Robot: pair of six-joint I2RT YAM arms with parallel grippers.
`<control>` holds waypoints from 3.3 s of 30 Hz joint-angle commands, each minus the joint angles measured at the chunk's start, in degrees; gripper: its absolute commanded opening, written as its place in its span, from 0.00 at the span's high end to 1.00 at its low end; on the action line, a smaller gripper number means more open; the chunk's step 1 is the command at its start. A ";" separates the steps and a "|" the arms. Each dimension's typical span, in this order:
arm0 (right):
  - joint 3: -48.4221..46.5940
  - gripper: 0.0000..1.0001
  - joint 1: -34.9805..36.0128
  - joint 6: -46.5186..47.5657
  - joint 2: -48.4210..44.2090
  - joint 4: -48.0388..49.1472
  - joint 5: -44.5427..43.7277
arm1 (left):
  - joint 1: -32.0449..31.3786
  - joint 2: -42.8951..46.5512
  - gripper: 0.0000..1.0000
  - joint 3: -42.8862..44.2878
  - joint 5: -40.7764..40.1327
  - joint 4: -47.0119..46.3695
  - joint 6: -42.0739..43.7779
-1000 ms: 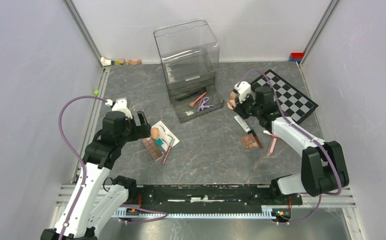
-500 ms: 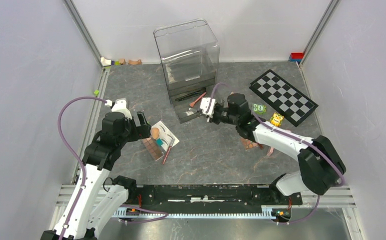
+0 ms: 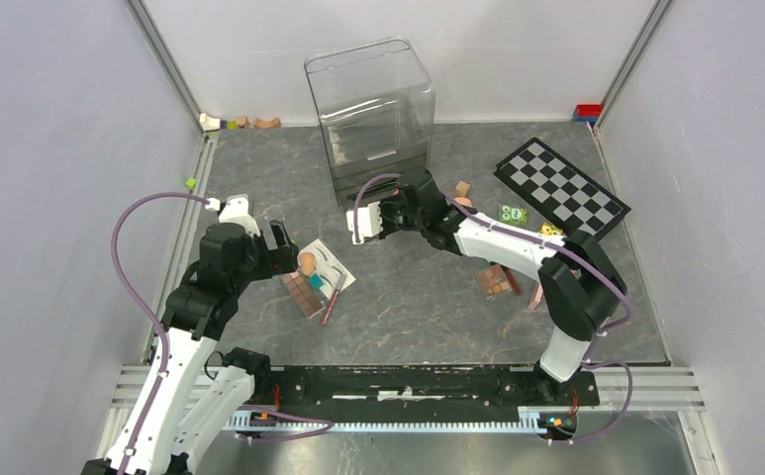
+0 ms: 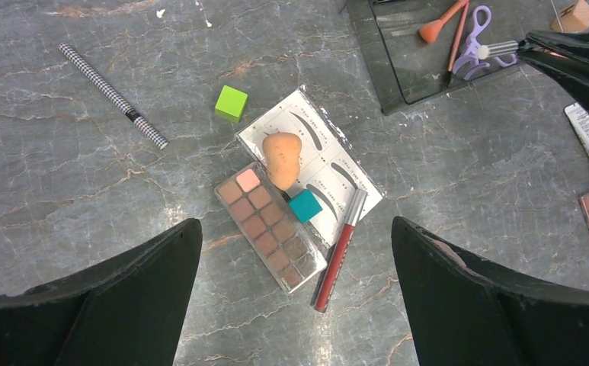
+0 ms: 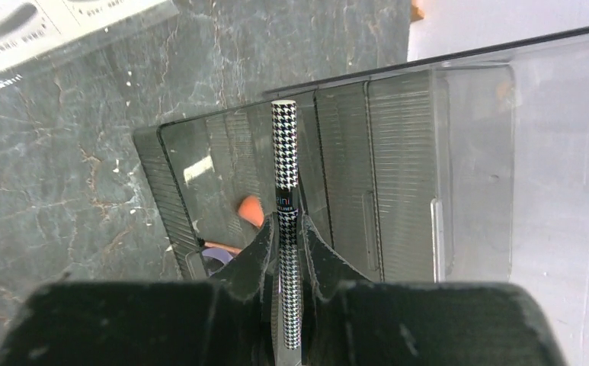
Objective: Organize the makeup
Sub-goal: Place the makeup in the drawer, then pick up the makeup tool from the center of the board.
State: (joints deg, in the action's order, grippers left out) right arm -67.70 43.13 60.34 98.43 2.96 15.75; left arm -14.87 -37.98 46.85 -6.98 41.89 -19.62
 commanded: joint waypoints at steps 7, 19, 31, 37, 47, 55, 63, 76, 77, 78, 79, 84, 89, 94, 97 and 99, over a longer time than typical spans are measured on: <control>-11.10 1.00 0.20 6.48 11.74 -5.68 -3.24 | 0.20 1.34 0.00 0.08 -1.71 -1.47 -0.69; -14.39 0.99 0.02 6.26 19.14 -6.52 -6.25 | 0.20 1.75 0.00 0.09 -2.09 -1.47 -0.77; -15.90 0.86 -0.64 4.96 22.37 -6.39 -8.53 | 0.20 1.63 0.00 0.09 -2.17 -1.46 -0.83; -16.39 0.75 -0.77 4.32 22.69 -6.29 -8.48 | 0.20 1.55 0.00 0.08 -2.18 -1.46 -0.86; -15.81 0.72 -1.12 1.45 18.19 -5.50 -7.35 | 0.20 1.28 0.00 0.08 -2.02 -1.51 -0.86; -2.44 0.72 -3.23 -13.56 4.06 8.59 0.58 | 0.20 0.78 0.00 0.08 -1.68 -1.44 -0.86; 14.67 0.72 -4.31 -28.55 -10.00 21.04 -3.46 | 0.20 0.46 0.00 0.17 -1.31 -1.47 -0.86; 31.32 0.71 -7.72 -52.16 -28.30 21.74 -17.62 | 0.20 -0.57 0.00 0.22 -1.12 -1.46 -0.86; 31.40 0.71 -8.25 -53.43 -28.81 20.49 -19.67 | 0.20 -0.71 0.00 0.17 -1.15 -1.50 -0.86; 31.18 0.70 -8.84 -55.14 -29.10 18.69 -22.24 | 0.20 -0.82 0.00 0.22 -1.11 -1.46 -0.86; 30.66 0.69 -9.89 -57.31 -28.92 16.77 -24.60 | 0.20 -0.90 0.00 0.25 -1.17 -1.46 -0.84; 25.84 0.67 -19.68 -68.52 -24.60 8.17 -24.74 | 0.20 -0.85 0.00 0.26 -1.22 -1.46 -0.77; 22.38 0.64 -24.53 -73.09 -17.18 6.37 -22.00 | 0.22 -0.57 0.00 0.17 -1.32 -1.46 -0.77; 20.24 0.62 -28.93 -79.45 -8.97 10.06 -11.66 | 0.20 -0.64 0.00 0.24 -1.04 -1.46 -0.77; 20.20 0.61 -31.81 -85.66 -4.24 14.74 -3.51 | 0.20 -0.64 0.00 0.17 -1.08 -1.46 -0.75; 19.80 0.60 -32.52 -87.69 -1.72 16.63 -1.74 | 0.20 -0.65 0.00 0.18 -0.80 -1.50 -0.76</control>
State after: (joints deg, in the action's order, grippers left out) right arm -45.63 12.58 -19.03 92.97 13.26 4.69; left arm -14.87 -38.96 46.83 -8.45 41.87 -19.64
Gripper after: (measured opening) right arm 0.396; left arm 0.996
